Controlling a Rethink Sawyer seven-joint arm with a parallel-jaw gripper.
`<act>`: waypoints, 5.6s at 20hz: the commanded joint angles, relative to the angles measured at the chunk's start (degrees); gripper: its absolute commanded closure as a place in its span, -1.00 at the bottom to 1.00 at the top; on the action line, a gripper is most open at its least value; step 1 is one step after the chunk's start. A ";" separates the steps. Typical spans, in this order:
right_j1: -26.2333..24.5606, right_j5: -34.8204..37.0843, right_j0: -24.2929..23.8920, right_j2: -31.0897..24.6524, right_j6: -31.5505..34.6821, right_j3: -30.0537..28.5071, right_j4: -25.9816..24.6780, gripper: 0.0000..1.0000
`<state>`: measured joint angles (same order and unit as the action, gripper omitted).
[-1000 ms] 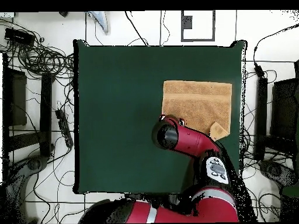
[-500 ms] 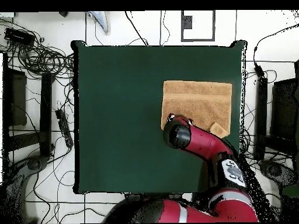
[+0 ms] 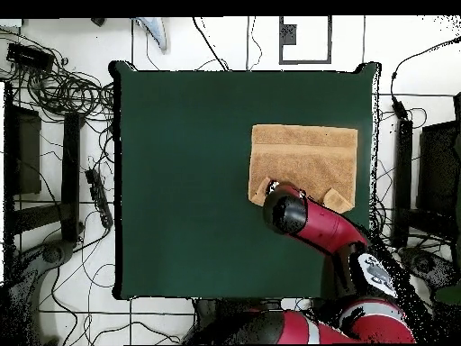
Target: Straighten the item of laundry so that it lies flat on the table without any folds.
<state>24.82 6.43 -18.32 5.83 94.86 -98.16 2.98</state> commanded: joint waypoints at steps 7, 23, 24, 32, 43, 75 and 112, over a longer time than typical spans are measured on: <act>-0.36 3.73 2.01 -9.42 12.33 -8.72 3.02 -1.00; 0.97 7.62 5.85 -6.80 16.08 -12.94 9.88 -1.00; 1.17 7.60 5.69 -6.97 15.86 -13.47 10.13 -1.00; 2.51 10.32 7.12 -4.60 14.45 -14.84 11.37 -1.00; -1.72 -1.81 -2.69 -8.94 10.17 -22.46 4.82 -1.00; -12.72 12.78 5.61 -3.39 5.49 9.25 3.03 -1.00; 5.06 35.77 7.58 1.03 5.49 8.96 -3.52 -1.00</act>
<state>32.86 42.65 -11.30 10.98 94.86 -90.38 0.91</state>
